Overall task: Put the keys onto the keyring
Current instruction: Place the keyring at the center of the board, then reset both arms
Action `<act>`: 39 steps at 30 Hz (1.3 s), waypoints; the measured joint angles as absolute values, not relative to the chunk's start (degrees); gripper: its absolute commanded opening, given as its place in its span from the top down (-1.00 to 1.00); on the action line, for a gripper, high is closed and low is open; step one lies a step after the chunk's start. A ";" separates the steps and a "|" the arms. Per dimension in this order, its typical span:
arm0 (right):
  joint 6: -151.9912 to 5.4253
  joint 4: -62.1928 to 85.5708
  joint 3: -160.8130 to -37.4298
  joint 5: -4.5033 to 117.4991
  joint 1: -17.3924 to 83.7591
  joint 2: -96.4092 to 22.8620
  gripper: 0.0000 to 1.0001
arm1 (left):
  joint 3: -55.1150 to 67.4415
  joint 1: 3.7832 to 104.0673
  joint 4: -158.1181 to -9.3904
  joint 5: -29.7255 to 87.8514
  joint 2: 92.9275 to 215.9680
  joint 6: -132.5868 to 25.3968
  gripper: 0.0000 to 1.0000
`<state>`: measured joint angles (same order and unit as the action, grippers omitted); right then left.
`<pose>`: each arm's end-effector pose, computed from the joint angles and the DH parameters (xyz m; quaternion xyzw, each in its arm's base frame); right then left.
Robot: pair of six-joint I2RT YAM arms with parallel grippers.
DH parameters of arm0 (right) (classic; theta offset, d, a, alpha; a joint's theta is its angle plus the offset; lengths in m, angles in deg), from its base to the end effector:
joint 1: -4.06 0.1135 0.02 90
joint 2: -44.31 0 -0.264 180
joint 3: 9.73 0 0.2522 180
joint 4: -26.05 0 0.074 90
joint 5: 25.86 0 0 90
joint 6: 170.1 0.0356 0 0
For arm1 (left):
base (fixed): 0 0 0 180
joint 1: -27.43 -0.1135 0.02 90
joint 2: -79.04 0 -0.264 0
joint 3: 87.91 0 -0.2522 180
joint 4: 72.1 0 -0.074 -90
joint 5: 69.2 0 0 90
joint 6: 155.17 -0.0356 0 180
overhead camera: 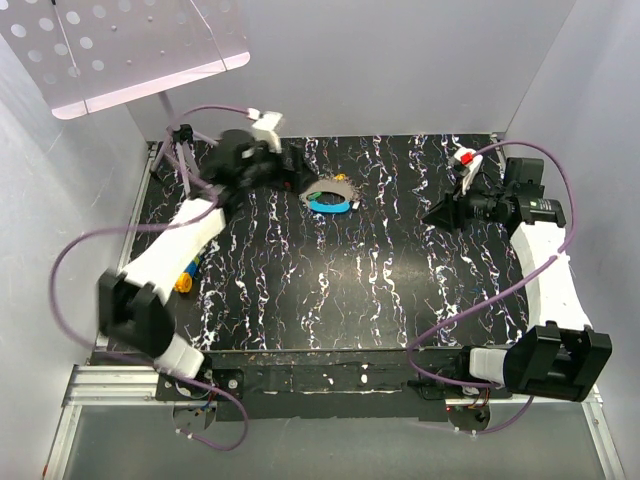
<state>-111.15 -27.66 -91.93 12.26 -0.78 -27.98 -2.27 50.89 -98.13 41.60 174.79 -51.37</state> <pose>0.2588 0.0062 0.3420 -0.3547 0.7667 0.2741 0.4596 0.3562 -0.1684 0.3207 0.1642 0.8296 -0.3094 0.4348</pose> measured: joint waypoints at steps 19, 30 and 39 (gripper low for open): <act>-97.79 -32.47 -98.77 12.65 -6.99 -19.39 -0.67 | 26.21 38.87 -98.37 41.07 124.60 -44.57 -0.96; -90.34 -33.95 -98.14 12.41 -7.34 -15.11 -0.72 | 25.17 38.82 -106.50 39.61 120.25 -47.50 -0.96; -76.48 -28.03 -94.75 25.09 -7.34 -7.20 -0.75 | 23.85 38.82 -111.16 39.22 117.41 -48.73 -0.97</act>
